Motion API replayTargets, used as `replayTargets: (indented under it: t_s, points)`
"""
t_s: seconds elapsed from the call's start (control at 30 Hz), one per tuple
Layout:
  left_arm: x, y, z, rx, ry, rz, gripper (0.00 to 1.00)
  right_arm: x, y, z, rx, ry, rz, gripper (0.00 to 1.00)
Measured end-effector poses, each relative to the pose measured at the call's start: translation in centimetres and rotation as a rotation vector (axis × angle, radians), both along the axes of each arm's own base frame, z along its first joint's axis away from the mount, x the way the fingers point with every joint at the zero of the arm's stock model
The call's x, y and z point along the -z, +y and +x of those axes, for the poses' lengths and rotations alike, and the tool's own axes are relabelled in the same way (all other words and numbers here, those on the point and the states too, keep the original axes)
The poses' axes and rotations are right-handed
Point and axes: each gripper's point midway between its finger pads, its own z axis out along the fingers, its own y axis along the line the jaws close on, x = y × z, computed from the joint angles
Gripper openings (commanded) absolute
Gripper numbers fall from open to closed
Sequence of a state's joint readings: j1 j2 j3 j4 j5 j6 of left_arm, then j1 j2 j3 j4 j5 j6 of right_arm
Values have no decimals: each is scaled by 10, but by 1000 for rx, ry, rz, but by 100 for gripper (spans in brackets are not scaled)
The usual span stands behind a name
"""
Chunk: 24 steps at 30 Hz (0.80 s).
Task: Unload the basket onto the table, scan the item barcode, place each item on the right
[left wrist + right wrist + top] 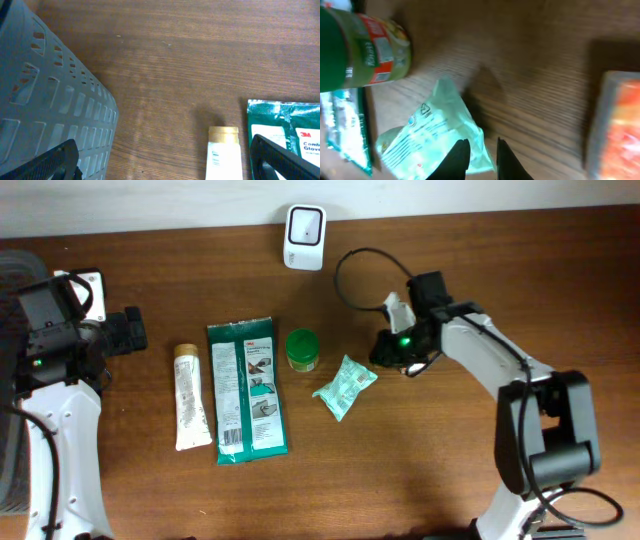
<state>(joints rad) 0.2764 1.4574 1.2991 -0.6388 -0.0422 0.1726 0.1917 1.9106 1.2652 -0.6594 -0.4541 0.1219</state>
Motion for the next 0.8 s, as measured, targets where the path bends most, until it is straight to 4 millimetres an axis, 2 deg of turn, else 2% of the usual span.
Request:
replayTargets:
  t_s: [0.1,0.2,0.4,0.43,0.6,0.8]
  points:
    - [0,0,0,0,0,0,99,21,1,-4,-3,37,-55,16]
    - [0,0,0,0,0,0,99,33,-8,-4,14,52,-111,16]
    - [0,0,0,0,0,0,99,41,-54,-10,144,126,-286,15]
    - [0,0,0,0,0,0,99,42,-68,-11,177,139,-323,15]
    - [0,0,0,0,0,0,99,42,-113,-8,301,164,-382,15]
    - [0,0,0,0,0,0,99,40,-139,12,399,101,-385,15]
